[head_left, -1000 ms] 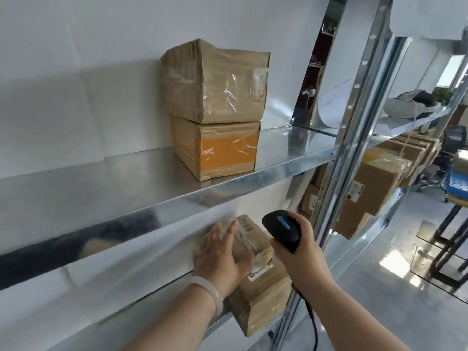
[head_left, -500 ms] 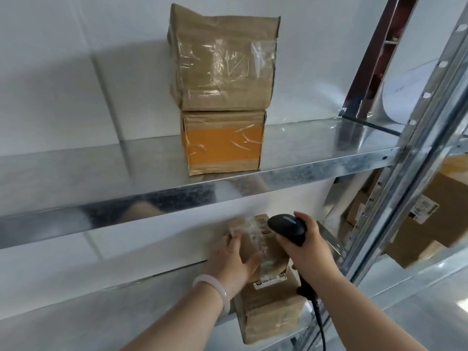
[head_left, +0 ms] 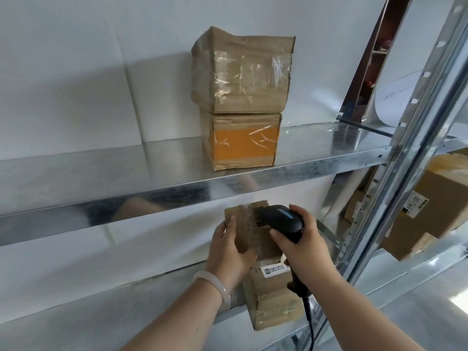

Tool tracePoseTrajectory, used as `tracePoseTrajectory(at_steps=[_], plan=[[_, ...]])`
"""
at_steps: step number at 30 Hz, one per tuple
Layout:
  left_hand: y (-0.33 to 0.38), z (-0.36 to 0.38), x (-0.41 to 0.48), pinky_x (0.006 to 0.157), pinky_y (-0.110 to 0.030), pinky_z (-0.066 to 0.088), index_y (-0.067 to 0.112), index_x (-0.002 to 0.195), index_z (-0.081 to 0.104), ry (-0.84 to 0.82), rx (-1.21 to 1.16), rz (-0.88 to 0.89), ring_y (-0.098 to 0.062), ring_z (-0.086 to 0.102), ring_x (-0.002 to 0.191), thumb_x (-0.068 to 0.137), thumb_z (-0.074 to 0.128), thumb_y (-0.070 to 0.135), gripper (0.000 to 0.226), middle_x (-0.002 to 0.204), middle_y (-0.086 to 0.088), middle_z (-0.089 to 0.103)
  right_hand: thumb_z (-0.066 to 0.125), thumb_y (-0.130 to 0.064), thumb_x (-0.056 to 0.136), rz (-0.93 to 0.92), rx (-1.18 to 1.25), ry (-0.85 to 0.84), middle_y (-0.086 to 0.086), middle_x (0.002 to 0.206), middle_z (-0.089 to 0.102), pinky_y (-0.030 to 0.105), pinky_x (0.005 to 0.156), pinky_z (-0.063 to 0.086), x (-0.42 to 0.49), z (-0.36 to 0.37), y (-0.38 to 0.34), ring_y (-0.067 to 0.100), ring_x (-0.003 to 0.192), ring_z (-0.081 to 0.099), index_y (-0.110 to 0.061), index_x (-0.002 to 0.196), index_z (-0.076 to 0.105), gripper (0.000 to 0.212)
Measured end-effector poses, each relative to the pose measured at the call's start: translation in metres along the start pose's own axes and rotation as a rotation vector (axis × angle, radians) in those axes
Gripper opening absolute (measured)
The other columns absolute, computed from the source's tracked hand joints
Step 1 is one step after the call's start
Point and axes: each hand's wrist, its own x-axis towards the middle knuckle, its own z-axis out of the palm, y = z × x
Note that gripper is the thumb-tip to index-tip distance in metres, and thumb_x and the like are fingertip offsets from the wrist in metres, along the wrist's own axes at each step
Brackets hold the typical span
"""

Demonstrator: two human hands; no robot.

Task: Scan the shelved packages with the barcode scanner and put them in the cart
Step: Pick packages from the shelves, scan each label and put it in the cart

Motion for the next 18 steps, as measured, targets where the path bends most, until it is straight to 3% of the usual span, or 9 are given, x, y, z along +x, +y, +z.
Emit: tracePoseTrajectory(at_steps=[2, 5, 7, 9, 10, 12, 14, 16, 18], plan=[[-0.002, -0.015, -0.01, 0.109, -0.037, 0.043, 0.034, 0.153, 0.02, 0.036, -0.061, -0.023, -0.022, 0.036, 0.138, 0.081, 0.073, 0.05, 0.091, 0.149, 0.002, 0.026, 0.073, -0.026, 0.085, -0.033, 0.017, -0.021, -0.026, 0.105, 0.053, 0.01, 0.061, 0.049, -0.016, 0.013, -0.013, -0.001, 0.09, 0.059, -0.048, 0.124, 0.036, 0.058], [-0.008, -0.043, -0.027, 0.111, -0.04, 0.041, 0.037, 0.153, 0.015, 0.09, -0.039, -0.065, -0.024, 0.036, 0.136, 0.066, 0.078, 0.063, 0.11, 0.148, 0.002, 0.022, 0.074, -0.027, 0.084, -0.058, 0.049, -0.067, -0.021, 0.114, 0.055, 0.021, 0.076, 0.056, -0.041, 0.04, -0.029, 0.005, 0.098, 0.061, -0.051, 0.122, 0.035, 0.06], [-0.015, -0.064, -0.04, 0.111, -0.041, 0.04, 0.04, 0.151, 0.014, 0.128, -0.01, -0.106, -0.025, 0.035, 0.135, 0.06, 0.08, 0.062, 0.115, 0.147, 0.002, 0.021, 0.075, -0.025, 0.084, -0.091, 0.078, -0.085, -0.023, 0.115, 0.054, 0.013, 0.08, 0.051, -0.056, 0.059, -0.041, 0.0, 0.101, 0.058, -0.053, 0.118, 0.036, 0.059], [-0.024, -0.084, -0.053, 0.107, -0.043, 0.044, 0.045, 0.144, 0.021, 0.173, -0.03, -0.133, -0.025, 0.04, 0.13, 0.055, 0.08, 0.063, 0.108, 0.141, 0.001, 0.029, 0.075, -0.024, 0.084, -0.11, 0.1, -0.12, -0.029, 0.111, 0.052, 0.007, 0.074, 0.048, -0.07, 0.077, -0.053, -0.006, 0.099, 0.055, -0.052, 0.119, 0.037, 0.058], [-0.029, -0.095, -0.059, 0.104, -0.044, 0.047, 0.047, 0.141, 0.024, 0.19, -0.05, -0.141, -0.025, 0.043, 0.127, 0.053, 0.079, 0.064, 0.104, 0.138, 0.001, 0.032, 0.075, -0.025, 0.083, -0.113, 0.098, -0.14, -0.029, 0.111, 0.052, 0.01, 0.074, 0.05, -0.076, 0.086, -0.057, -0.003, 0.098, 0.057, -0.052, 0.121, 0.038, 0.059], [-0.042, -0.116, -0.072, 0.101, -0.046, 0.05, 0.052, 0.135, 0.026, 0.207, -0.108, -0.148, -0.023, 0.046, 0.123, 0.051, 0.076, 0.068, 0.099, 0.135, 0.003, 0.037, 0.075, -0.027, 0.082, -0.114, 0.087, -0.159, -0.027, 0.113, 0.054, 0.029, 0.079, 0.057, -0.086, 0.104, -0.063, 0.009, 0.098, 0.062, -0.052, 0.124, 0.038, 0.062], [-0.057, -0.137, -0.087, 0.098, -0.044, 0.053, 0.057, 0.131, 0.028, 0.197, -0.171, -0.126, -0.021, 0.047, 0.122, 0.053, 0.076, 0.066, 0.092, 0.133, 0.004, 0.041, 0.075, -0.028, 0.083, -0.103, 0.092, -0.151, -0.027, 0.113, 0.054, 0.039, 0.081, 0.058, -0.096, 0.122, -0.069, 0.013, 0.098, 0.063, -0.052, 0.125, 0.037, 0.062], [-0.069, -0.16, -0.105, 0.092, -0.036, 0.056, 0.066, 0.123, 0.032, 0.167, -0.274, -0.097, -0.019, 0.049, 0.12, 0.058, 0.076, 0.058, 0.079, 0.13, 0.005, 0.045, 0.075, -0.027, 0.084, -0.09, 0.127, -0.135, -0.028, 0.108, 0.053, 0.038, 0.077, 0.059, -0.106, 0.138, -0.075, 0.015, 0.096, 0.064, -0.05, 0.125, 0.038, 0.059], [-0.079, -0.18, -0.121, 0.078, -0.024, 0.057, 0.067, 0.113, 0.037, 0.124, -0.386, -0.109, -0.015, 0.054, 0.116, 0.067, 0.075, 0.049, 0.063, 0.123, 0.01, 0.051, 0.073, -0.025, 0.085, -0.058, 0.186, -0.151, -0.024, 0.108, 0.055, 0.028, 0.064, 0.058, -0.118, 0.155, -0.082, 0.02, 0.086, 0.067, -0.048, 0.123, 0.039, 0.057]])
